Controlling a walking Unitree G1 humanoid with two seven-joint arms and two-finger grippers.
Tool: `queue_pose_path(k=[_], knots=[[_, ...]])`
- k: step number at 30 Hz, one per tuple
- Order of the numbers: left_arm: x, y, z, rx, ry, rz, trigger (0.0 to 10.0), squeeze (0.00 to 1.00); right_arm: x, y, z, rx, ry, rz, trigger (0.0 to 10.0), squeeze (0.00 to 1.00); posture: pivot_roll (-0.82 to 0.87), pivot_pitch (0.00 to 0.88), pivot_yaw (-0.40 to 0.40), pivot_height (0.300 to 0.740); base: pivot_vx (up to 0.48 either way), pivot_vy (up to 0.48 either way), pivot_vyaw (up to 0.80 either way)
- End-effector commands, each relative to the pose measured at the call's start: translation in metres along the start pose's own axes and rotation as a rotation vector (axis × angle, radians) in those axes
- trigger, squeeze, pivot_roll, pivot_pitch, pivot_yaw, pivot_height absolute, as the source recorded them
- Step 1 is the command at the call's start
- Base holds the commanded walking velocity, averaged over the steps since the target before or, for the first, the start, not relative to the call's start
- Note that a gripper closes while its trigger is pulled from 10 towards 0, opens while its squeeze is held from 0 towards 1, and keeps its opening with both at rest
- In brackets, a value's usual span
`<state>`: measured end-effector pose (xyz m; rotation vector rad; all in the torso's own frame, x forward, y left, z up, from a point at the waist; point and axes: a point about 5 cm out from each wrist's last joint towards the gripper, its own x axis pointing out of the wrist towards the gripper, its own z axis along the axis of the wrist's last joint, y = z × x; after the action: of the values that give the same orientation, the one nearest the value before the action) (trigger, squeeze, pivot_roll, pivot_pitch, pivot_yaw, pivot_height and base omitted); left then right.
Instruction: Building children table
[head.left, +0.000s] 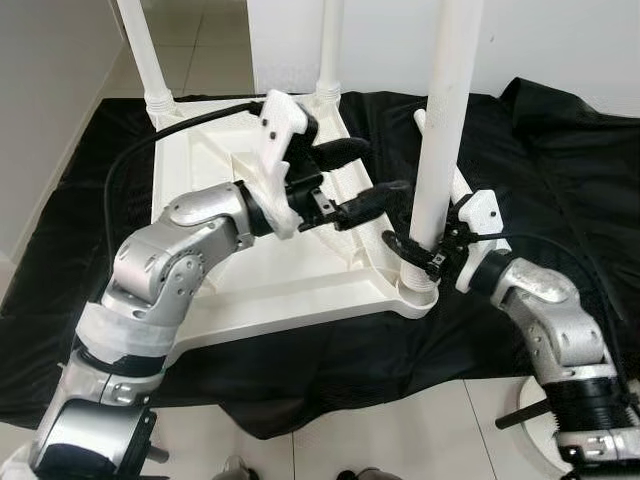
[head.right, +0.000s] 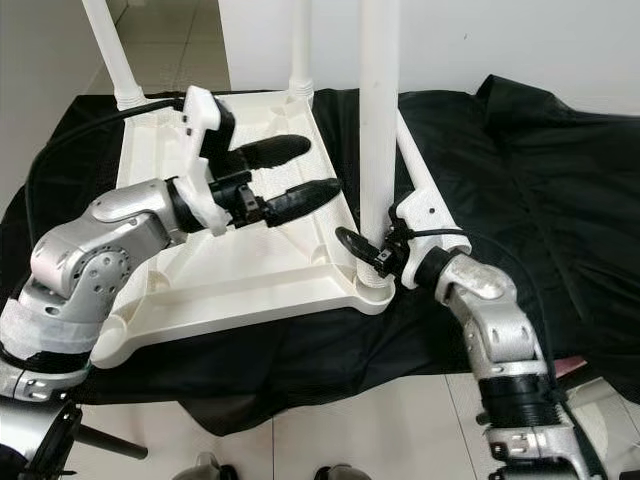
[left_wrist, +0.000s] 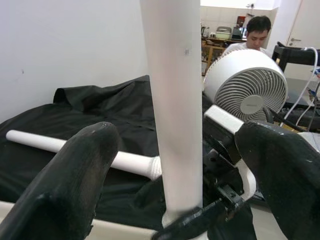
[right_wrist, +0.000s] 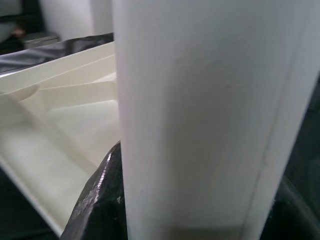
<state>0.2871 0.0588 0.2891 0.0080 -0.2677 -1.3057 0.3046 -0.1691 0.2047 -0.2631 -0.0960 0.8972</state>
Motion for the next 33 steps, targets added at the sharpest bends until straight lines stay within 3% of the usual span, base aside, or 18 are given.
queue_pose_path(k=[1,10,23,24,25,26,29,30,33], knots=[[0.004,-0.012,0.005,0.006,-0.001,-0.196,10.0,0.0,0.002,0.002,0.002,0.0,-0.002,0.055,10.0,0.0,0.0,0.093,-0.029,0.74,0.0,0.0,0.0],[0.015,-0.016,0.013,-0.055,-0.053,-0.26,10.0,0.0,0.012,0.007,0.009,-0.021,0.006,0.226,10.0,0.0,0.0,0.092,-0.032,0.74,0.0,0.0,0.0],[0.024,-0.01,0.025,-0.165,-0.08,-0.295,10.0,0.0,0.023,0.005,0.012,-0.046,0.003,0.306,10.0,0.0,0.01,0.076,-0.03,0.74,0.0,0.0,0.0],[0.025,-0.008,0.026,-0.155,-0.078,-0.284,9.3,0.0,0.025,0.005,0.012,-0.047,0.002,0.313,10.0,0.0,0.02,0.072,-0.032,0.74,0.0,0.0,0.0],[0.026,-0.008,0.026,-0.147,-0.078,-0.276,9.3,0.0,0.026,0.004,0.013,-0.047,0.002,0.319,10.0,0.0,0.02,0.068,-0.034,0.74,0.0,0.0,0.0],[0.027,-0.006,0.027,-0.148,-0.077,-0.265,3.8,0.0,0.028,0.005,0.013,-0.049,0.0,0.326,10.0,0.0,0.02,0.065,-0.037,0.74,0.0,0.0,0.0],[0.027,-0.004,0.027,-0.15,-0.075,-0.259,3.8,0.0,0.029,0.005,0.013,-0.049,-0.002,0.33,10.0,0.0,0.02,0.065,-0.037,0.74,0.0,0.0,0.0],[0.028,-0.003,0.026,-0.15,-0.072,-0.25,0.5,0.0,0.03,0.005,0.013,-0.051,-0.003,0.336,10.0,0.0,0.02,0.061,-0.038,0.74,0.0,0.0,0.0],[0.029,-0.002,0.025,-0.143,-0.062,-0.245,0.0,0.0,0.032,0.006,0.013,-0.05,-0.003,0.35,10.0,0.0,0.03,0.049,-0.041,0.74,0.0,0.0,0.0]])
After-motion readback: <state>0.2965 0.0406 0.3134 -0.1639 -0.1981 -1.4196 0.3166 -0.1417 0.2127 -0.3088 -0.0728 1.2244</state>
